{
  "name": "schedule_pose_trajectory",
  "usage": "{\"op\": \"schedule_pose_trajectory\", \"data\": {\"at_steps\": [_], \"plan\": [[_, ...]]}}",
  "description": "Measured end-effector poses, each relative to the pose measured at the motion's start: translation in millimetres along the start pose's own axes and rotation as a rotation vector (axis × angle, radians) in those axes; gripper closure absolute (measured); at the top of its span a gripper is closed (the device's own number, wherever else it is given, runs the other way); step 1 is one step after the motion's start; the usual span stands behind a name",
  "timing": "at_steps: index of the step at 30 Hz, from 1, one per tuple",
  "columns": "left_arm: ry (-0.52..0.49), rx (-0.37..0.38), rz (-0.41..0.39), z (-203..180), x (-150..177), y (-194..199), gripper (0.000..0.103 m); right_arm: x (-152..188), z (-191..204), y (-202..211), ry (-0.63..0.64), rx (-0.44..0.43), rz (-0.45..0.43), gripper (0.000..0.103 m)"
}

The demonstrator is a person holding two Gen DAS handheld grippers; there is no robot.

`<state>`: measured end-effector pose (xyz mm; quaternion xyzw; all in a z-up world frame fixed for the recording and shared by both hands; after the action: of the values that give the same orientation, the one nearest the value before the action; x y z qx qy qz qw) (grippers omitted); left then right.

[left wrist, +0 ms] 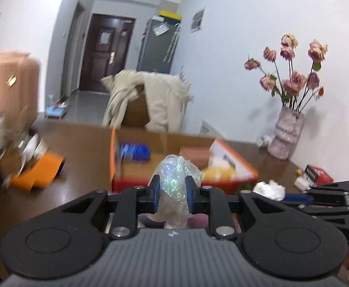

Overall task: Organize soft objects
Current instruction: 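Carry the bag and tissue into the box and open both tools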

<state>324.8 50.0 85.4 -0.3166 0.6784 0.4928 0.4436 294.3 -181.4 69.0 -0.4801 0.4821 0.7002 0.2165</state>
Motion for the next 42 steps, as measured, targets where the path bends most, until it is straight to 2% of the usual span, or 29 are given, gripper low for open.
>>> {"op": "schedule_pose_trajectory", "data": {"at_steps": [2, 5, 8, 10, 15, 18, 20, 22, 24, 26, 28, 31, 35, 38, 42], "plan": [[-0.001, 0.051, 0.016, 6, -28, -37, 0.081, -23, -12, -19, 0.003, -0.019, -0.013, 0.089], [-0.024, 0.064, 0.08, 14, -62, -105, 0.081, -60, -37, -68, -0.011, -0.056, 0.021, 0.089], [-0.061, 0.039, 0.159, 23, -82, -183, 0.081, -92, -62, -132, -0.006, -0.055, 0.099, 0.089], [-0.013, 0.01, 0.22, 32, -86, -233, 0.08, -108, -74, -175, 0.019, -0.035, 0.144, 0.089], [0.036, 0.02, 0.385, 47, -67, -325, 0.079, -126, -110, -277, -0.041, -0.003, 0.28, 0.088], [0.115, 0.001, 0.412, 57, -59, -348, 0.064, -120, -126, -321, -0.064, 0.029, 0.33, 0.084], [0.097, 0.014, 0.419, 58, -54, -348, 0.059, -111, -132, -339, -0.081, 0.047, 0.357, 0.078], [0.096, 0.02, 0.402, 58, -56, -342, 0.04, -105, -137, -349, -0.134, 0.038, 0.424, 0.061], [0.095, 0.021, 0.386, 57, -62, -334, 0.037, -102, -136, -345, -0.143, 0.026, 0.41, 0.053], [0.091, 0.021, 0.367, 57, -72, -318, 0.036, -106, -135, -339, -0.128, 0.045, 0.377, 0.051], [0.078, 0.007, 0.339, 56, -84, -301, 0.03, -112, -132, -328, -0.12, 0.062, 0.356, 0.048], [0.057, -0.016, 0.294, 57, -102, -269, 0.028, -124, -130, -301, -0.115, 0.054, 0.331, 0.042], [0.025, -0.049, 0.242, 57, -117, -216, 0.023, -145, -135, -251, -0.108, 0.086, 0.26, 0.034], [-0.018, -0.072, 0.202, 50, -120, -174, 0.019, -157, -135, -209, -0.121, 0.1, 0.212, 0.031], [-0.062, -0.108, 0.13, 34, -109, -118, 0.017, -159, -128, -152, -0.129, 0.106, 0.13, 0.022]]}}
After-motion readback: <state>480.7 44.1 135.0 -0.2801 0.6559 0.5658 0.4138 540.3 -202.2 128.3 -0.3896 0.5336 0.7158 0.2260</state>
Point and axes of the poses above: each gripper's, at about its wrist camera, not at the fingertips, and y roughly against the way its jaws point, z to its left, x to its underside, the point moved 3 cm from there along -y, roughly the way its jaws point, and after that the axes turned 6 degrees about -y, right-handed, at the moved point
